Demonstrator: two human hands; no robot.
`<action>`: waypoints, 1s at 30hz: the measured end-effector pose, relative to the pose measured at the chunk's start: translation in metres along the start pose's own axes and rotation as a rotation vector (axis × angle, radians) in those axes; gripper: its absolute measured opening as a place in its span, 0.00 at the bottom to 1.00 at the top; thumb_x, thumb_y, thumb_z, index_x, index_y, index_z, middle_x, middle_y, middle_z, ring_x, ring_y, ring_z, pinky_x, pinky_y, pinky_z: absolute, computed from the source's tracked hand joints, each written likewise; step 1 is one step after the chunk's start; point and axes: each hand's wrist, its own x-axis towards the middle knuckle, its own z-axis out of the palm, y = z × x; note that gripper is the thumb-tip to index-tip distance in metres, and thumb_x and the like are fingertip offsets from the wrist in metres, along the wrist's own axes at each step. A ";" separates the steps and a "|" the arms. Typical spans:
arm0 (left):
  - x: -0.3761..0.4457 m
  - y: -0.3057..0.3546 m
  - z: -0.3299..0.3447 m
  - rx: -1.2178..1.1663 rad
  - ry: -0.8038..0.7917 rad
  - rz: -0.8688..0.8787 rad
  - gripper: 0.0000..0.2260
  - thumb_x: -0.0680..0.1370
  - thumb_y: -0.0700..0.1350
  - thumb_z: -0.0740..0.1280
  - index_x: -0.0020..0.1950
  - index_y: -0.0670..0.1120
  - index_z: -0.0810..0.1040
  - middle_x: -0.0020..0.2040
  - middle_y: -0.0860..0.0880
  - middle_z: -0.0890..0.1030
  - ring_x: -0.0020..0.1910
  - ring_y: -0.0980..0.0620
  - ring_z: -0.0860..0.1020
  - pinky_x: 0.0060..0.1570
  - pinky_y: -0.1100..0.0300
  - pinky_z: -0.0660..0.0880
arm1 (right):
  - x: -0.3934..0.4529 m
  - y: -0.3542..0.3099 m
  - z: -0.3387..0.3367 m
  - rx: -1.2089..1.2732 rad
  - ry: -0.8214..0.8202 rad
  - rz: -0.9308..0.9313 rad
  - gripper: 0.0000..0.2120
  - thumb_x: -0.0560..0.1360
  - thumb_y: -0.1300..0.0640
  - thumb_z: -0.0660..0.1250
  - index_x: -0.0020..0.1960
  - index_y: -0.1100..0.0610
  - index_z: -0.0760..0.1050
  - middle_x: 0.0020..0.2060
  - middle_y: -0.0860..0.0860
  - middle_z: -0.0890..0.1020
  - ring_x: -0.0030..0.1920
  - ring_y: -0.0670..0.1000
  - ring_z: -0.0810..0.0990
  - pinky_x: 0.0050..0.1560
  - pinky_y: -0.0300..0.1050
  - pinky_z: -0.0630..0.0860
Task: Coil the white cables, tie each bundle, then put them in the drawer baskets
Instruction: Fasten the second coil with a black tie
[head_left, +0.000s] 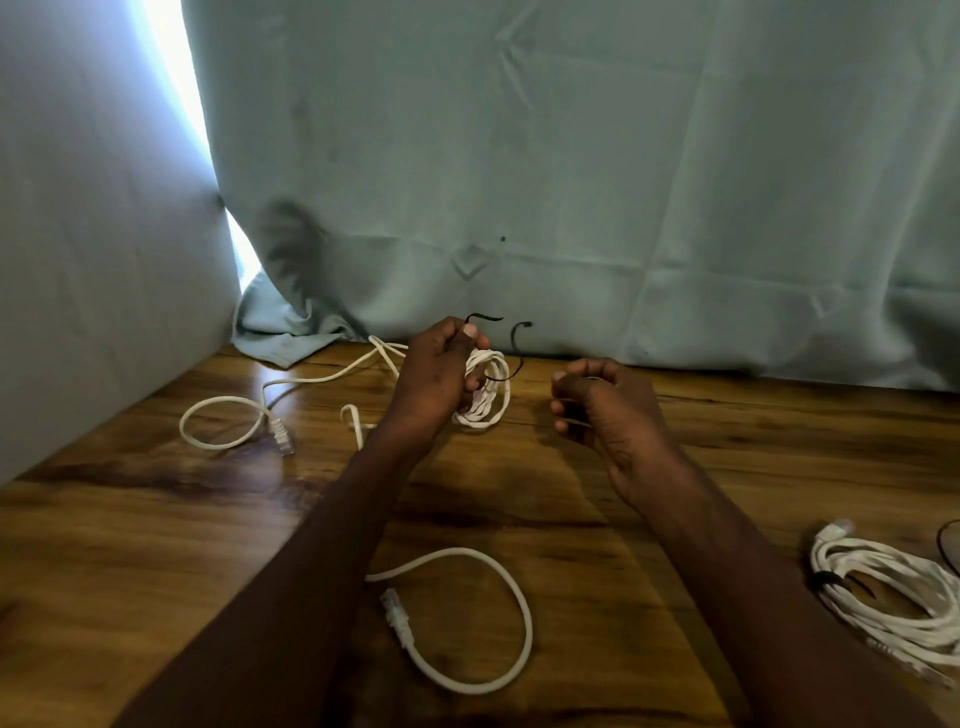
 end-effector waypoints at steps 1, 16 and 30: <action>0.001 0.000 0.000 -0.007 -0.006 -0.004 0.13 0.87 0.45 0.58 0.52 0.38 0.76 0.29 0.45 0.71 0.25 0.53 0.67 0.25 0.64 0.63 | 0.002 0.001 -0.002 0.013 0.034 0.011 0.09 0.78 0.66 0.71 0.58 0.59 0.79 0.47 0.56 0.85 0.38 0.49 0.82 0.35 0.42 0.80; -0.002 -0.005 0.013 0.028 -0.075 -0.098 0.14 0.87 0.46 0.59 0.51 0.39 0.78 0.25 0.48 0.71 0.22 0.54 0.66 0.25 0.64 0.63 | 0.000 0.003 -0.002 -0.111 -0.134 -0.126 0.08 0.78 0.55 0.75 0.56 0.52 0.86 0.49 0.50 0.88 0.45 0.46 0.81 0.38 0.41 0.77; -0.003 -0.003 0.009 0.005 -0.055 -0.196 0.14 0.87 0.46 0.58 0.54 0.37 0.78 0.24 0.47 0.71 0.20 0.53 0.65 0.24 0.64 0.63 | -0.005 0.000 -0.003 -0.349 -0.334 -0.387 0.08 0.77 0.65 0.73 0.49 0.53 0.87 0.46 0.50 0.88 0.47 0.54 0.86 0.43 0.45 0.79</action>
